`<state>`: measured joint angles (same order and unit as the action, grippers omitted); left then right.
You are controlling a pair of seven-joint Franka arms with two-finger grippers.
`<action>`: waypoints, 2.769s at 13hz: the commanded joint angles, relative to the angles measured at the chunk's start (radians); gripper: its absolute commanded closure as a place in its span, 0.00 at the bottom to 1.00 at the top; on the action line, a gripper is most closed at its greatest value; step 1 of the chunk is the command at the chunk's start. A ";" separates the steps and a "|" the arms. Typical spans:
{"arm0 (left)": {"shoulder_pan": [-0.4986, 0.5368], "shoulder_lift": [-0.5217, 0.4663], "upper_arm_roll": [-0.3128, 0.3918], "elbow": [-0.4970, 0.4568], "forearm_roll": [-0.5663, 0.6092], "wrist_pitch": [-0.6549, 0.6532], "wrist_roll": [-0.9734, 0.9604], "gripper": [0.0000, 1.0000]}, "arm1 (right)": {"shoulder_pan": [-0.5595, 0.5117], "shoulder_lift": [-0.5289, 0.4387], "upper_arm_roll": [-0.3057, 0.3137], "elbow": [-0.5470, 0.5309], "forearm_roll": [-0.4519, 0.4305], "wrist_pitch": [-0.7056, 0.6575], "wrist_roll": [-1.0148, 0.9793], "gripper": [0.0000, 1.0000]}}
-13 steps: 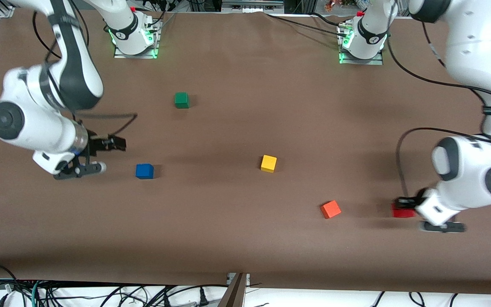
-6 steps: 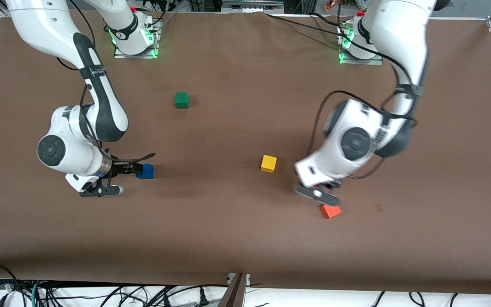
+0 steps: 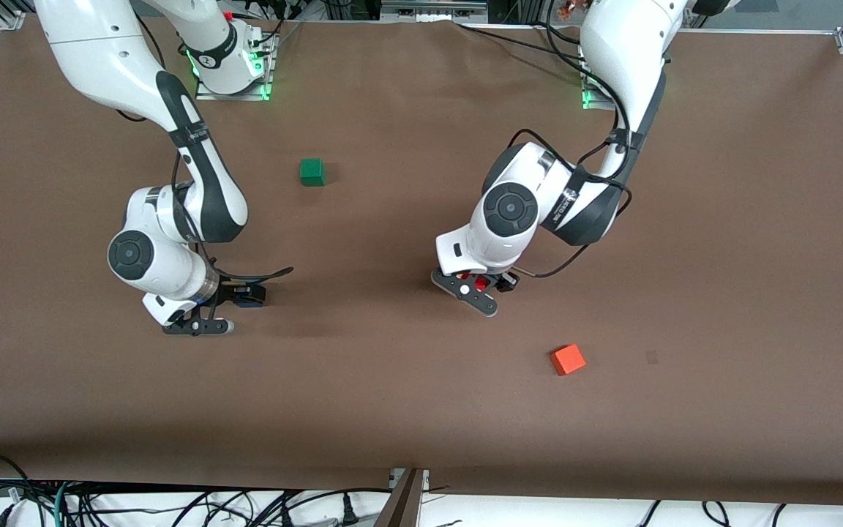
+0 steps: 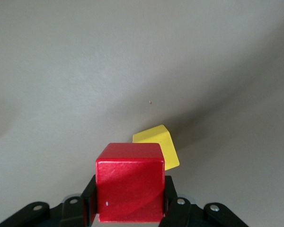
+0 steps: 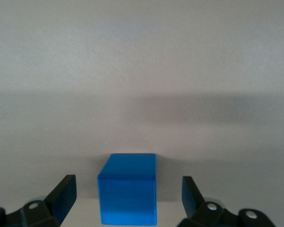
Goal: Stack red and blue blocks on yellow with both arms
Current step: 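Carry the red cube over the yellow cube with the left gripper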
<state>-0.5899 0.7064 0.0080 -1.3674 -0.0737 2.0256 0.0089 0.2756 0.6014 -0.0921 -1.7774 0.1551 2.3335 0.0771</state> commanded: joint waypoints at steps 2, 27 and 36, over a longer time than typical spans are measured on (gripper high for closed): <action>-0.042 0.028 0.018 -0.009 0.034 0.027 -0.032 1.00 | 0.001 -0.006 0.005 -0.042 0.018 0.026 0.010 0.09; -0.076 0.048 0.023 -0.051 0.046 0.087 -0.317 1.00 | 0.243 0.101 0.015 0.559 0.044 -0.309 0.550 0.56; -0.074 0.038 0.023 -0.050 0.049 0.076 -0.346 0.00 | 0.280 0.106 0.015 0.564 0.044 -0.287 0.621 0.55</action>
<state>-0.6542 0.7646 0.0229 -1.3984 -0.0581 2.1019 -0.3112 0.5469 0.6934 -0.0704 -1.2478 0.1900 2.0537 0.6694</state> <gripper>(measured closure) 0.066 0.445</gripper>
